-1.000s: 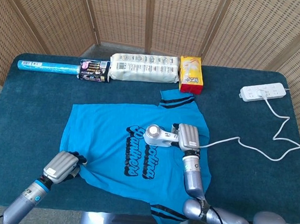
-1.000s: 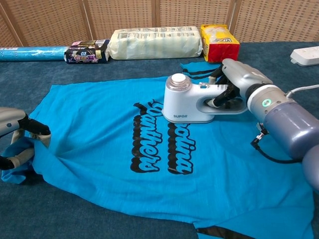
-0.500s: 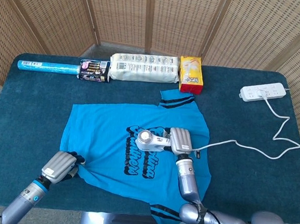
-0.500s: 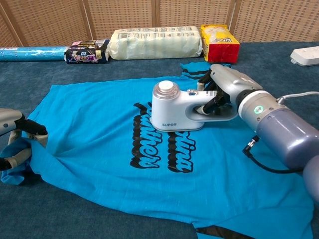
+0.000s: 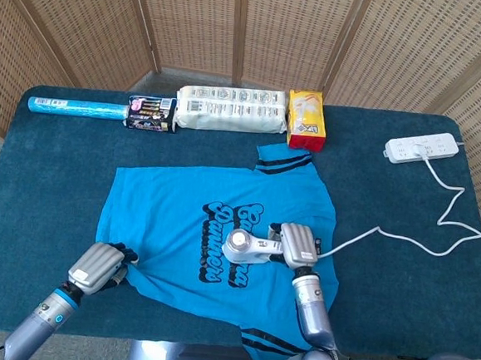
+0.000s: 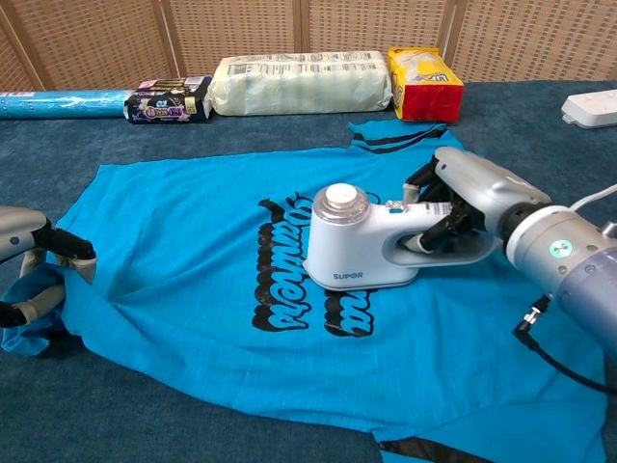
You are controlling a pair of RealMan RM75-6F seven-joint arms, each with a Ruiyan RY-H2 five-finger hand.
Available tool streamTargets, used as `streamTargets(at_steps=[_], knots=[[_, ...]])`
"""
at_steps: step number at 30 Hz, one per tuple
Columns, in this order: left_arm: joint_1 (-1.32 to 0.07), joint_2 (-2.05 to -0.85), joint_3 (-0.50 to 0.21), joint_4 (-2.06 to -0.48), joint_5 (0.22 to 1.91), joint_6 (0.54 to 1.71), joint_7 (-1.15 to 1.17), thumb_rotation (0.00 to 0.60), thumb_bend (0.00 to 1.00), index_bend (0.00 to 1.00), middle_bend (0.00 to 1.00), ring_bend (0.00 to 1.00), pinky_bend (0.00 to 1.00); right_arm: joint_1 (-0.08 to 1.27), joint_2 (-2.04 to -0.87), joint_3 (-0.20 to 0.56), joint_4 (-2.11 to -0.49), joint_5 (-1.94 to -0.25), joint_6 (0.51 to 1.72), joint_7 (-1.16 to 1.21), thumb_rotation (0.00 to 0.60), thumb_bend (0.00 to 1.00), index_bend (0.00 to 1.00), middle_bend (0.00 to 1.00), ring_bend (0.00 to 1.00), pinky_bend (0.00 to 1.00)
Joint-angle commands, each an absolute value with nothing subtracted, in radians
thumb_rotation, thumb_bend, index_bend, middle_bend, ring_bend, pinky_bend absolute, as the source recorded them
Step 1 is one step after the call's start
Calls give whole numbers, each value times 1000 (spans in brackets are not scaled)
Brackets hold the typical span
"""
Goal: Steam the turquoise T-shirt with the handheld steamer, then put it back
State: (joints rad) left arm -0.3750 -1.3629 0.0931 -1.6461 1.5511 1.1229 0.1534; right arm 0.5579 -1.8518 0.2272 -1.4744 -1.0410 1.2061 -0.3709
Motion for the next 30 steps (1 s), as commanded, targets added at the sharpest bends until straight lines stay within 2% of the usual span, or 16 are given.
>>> streamTargets(at_steps=[1, 11, 30], knots=[[-375, -1360, 94, -1647, 1550, 1123, 156, 600, 542, 563, 548, 453, 559, 542, -1840, 209, -1491, -1052, 1213, -363, 600, 333, 763, 771, 803, 740], [-376, -1357, 96, -1653, 1549, 1117, 162, 600, 543, 563, 548, 454, 558, 527, -1842, 202, -1462, -1067, 1200, -322, 600, 333, 764, 770, 797, 721], [-370, -1355, 96, -1652, 1535, 1117, 166, 600, 542, 564, 548, 453, 559, 622, -1893, 316, -1278, -1033, 1126, -342, 600, 332, 764, 770, 797, 714]])
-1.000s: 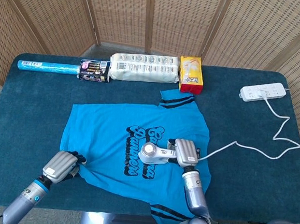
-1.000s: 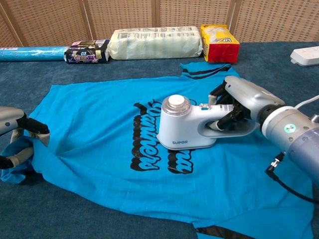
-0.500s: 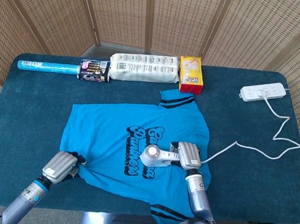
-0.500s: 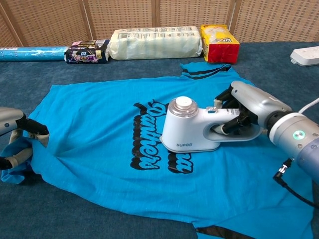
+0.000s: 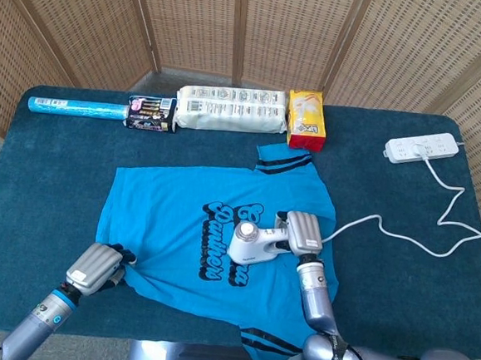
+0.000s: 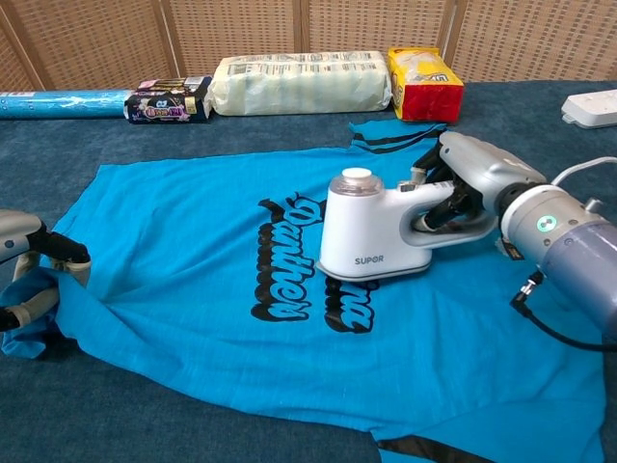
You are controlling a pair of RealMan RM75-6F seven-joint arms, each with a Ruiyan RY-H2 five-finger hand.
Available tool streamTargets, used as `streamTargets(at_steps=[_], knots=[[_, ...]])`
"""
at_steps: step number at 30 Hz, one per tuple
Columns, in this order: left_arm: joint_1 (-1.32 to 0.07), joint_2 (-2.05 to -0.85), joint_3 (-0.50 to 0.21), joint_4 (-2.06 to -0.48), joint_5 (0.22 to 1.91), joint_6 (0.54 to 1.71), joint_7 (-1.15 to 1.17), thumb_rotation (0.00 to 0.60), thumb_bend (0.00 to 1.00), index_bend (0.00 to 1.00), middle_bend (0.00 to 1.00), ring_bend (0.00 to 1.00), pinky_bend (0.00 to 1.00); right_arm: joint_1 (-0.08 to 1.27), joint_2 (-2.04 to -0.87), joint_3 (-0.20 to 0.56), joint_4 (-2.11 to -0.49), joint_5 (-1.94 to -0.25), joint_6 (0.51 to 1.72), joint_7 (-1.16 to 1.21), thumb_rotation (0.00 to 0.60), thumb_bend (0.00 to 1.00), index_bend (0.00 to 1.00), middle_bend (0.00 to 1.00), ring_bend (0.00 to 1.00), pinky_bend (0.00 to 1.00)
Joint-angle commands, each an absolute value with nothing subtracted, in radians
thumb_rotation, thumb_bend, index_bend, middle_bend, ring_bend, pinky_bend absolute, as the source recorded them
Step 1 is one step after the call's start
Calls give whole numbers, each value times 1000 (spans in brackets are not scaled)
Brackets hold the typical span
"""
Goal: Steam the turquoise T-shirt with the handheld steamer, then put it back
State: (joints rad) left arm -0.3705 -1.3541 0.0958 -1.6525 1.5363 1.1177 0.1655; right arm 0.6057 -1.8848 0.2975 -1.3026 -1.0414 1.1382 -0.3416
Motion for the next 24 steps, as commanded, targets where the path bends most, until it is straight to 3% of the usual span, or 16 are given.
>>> streamTargets(at_steps=[1, 15, 24], knots=[[-370, -1355, 95, -1651, 1533, 1117, 166, 600, 543, 564, 548, 453, 559, 628, -1895, 324, -1265, -1030, 1122, -340, 600, 332, 763, 771, 797, 714], [-375, -1362, 90, -1650, 1526, 1107, 172, 600, 543, 563, 548, 453, 559, 649, -1891, 364, -1206, -1032, 1126, -302, 600, 332, 764, 770, 798, 714], [-380, -1364, 88, -1654, 1530, 1105, 177, 600, 542, 563, 548, 453, 559, 599, -1853, 319, -1279, -1074, 1172, -270, 600, 332, 763, 770, 798, 715]])
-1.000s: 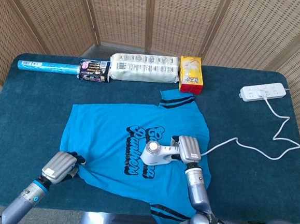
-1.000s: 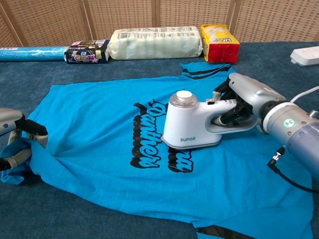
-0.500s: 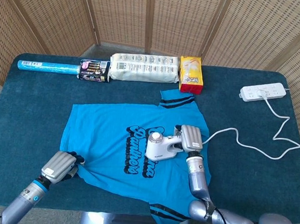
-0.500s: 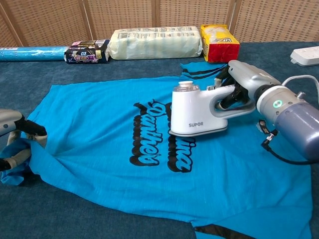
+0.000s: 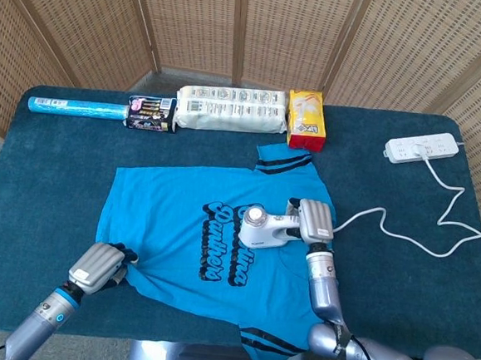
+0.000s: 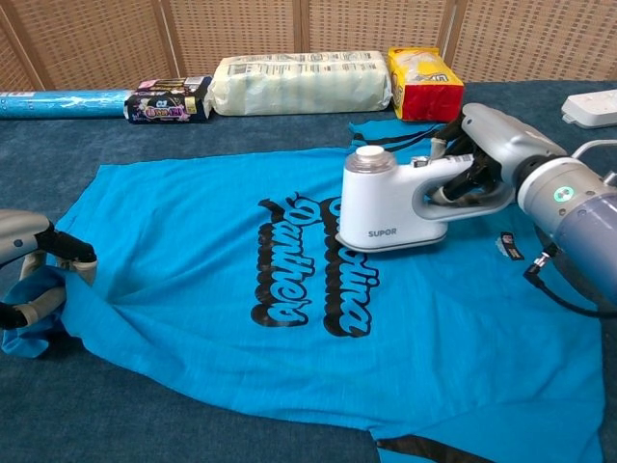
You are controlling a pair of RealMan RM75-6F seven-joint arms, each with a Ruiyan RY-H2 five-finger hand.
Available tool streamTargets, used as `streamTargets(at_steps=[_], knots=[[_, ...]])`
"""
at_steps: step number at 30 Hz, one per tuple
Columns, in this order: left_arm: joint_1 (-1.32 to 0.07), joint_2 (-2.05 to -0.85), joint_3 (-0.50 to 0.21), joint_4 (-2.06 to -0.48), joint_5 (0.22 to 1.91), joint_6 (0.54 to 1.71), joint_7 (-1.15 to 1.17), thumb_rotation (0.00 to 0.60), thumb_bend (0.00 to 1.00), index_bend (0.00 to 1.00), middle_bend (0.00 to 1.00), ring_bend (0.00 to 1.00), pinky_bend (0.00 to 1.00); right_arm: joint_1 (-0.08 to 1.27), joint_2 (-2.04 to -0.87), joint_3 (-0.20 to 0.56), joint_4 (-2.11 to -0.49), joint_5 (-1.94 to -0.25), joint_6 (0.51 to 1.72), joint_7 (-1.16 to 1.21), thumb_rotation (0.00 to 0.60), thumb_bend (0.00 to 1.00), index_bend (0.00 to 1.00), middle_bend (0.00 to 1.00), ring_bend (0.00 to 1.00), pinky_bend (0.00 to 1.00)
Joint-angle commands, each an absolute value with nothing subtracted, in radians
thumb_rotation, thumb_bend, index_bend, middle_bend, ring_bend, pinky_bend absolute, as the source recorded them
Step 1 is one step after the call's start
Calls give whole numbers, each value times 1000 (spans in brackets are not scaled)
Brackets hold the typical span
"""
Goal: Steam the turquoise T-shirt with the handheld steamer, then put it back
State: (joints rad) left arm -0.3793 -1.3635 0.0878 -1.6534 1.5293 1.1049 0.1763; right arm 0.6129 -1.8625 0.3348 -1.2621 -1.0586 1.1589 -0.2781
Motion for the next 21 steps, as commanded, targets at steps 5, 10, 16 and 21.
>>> streamTargets(at_steps=[5, 10, 16, 21], knots=[[-378, -1363, 91, -1658, 1533, 1107, 178, 600, 542, 563, 548, 453, 559, 582, -1860, 285, -1283, -1086, 1173, -261, 600, 332, 764, 770, 799, 719], [-374, -1356, 93, -1661, 1536, 1116, 178, 600, 543, 563, 548, 453, 559, 582, -1893, 271, -1240, -1095, 1170, -253, 600, 332, 763, 771, 800, 720], [-371, -1351, 96, -1663, 1536, 1118, 177, 600, 541, 563, 549, 453, 559, 599, -1932, 294, -1167, -1111, 1185, -233, 600, 332, 764, 771, 801, 721], [-370, -1351, 95, -1665, 1536, 1121, 177, 600, 542, 564, 548, 453, 559, 616, -1951, 320, -1112, -1109, 1182, -228, 600, 332, 764, 770, 802, 721]])
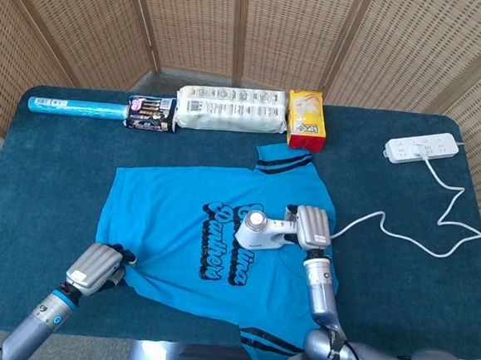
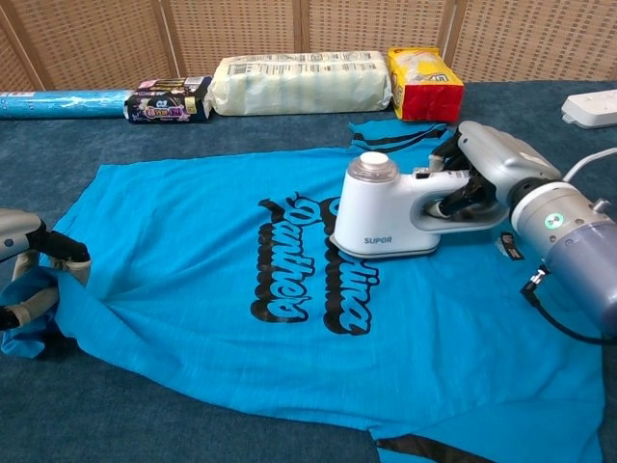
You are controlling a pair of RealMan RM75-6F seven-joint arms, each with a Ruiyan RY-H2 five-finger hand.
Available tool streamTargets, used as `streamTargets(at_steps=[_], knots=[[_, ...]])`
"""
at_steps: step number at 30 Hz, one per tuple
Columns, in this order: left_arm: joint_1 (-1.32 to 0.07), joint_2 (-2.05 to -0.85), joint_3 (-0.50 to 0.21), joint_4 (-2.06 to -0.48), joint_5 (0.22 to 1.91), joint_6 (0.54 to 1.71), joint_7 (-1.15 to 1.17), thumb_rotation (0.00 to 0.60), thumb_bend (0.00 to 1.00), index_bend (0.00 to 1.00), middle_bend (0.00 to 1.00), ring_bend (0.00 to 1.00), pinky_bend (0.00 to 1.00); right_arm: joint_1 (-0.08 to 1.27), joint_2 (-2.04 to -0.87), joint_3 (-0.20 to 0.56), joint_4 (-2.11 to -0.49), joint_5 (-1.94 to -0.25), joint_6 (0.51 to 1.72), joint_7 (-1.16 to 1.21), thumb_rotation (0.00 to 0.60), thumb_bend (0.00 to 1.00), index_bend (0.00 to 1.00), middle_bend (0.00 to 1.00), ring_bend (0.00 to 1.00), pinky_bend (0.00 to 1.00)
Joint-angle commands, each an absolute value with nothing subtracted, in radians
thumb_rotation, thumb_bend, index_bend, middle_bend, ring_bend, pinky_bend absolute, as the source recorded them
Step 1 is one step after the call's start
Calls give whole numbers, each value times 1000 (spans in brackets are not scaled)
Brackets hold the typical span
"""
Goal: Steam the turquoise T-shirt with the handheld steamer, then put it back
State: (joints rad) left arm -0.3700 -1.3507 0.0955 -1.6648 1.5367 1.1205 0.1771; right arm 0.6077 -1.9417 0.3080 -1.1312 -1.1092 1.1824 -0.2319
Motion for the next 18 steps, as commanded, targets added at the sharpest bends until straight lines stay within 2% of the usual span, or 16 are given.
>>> streamTargets(at_steps=[1, 18], knots=[[-369, -1351, 95, -1665, 1536, 1121, 177, 600, 543, 563, 548, 453, 559, 618, -1953, 324, -1104, -1109, 1183, -228, 600, 332, 764, 770, 801, 721], [-370, -1351, 92, -1667, 1531, 1118, 181, 600, 542, 563, 548, 453, 558, 651, -1964, 379, -1006, -1093, 1174, -229, 600, 332, 763, 770, 802, 721]])
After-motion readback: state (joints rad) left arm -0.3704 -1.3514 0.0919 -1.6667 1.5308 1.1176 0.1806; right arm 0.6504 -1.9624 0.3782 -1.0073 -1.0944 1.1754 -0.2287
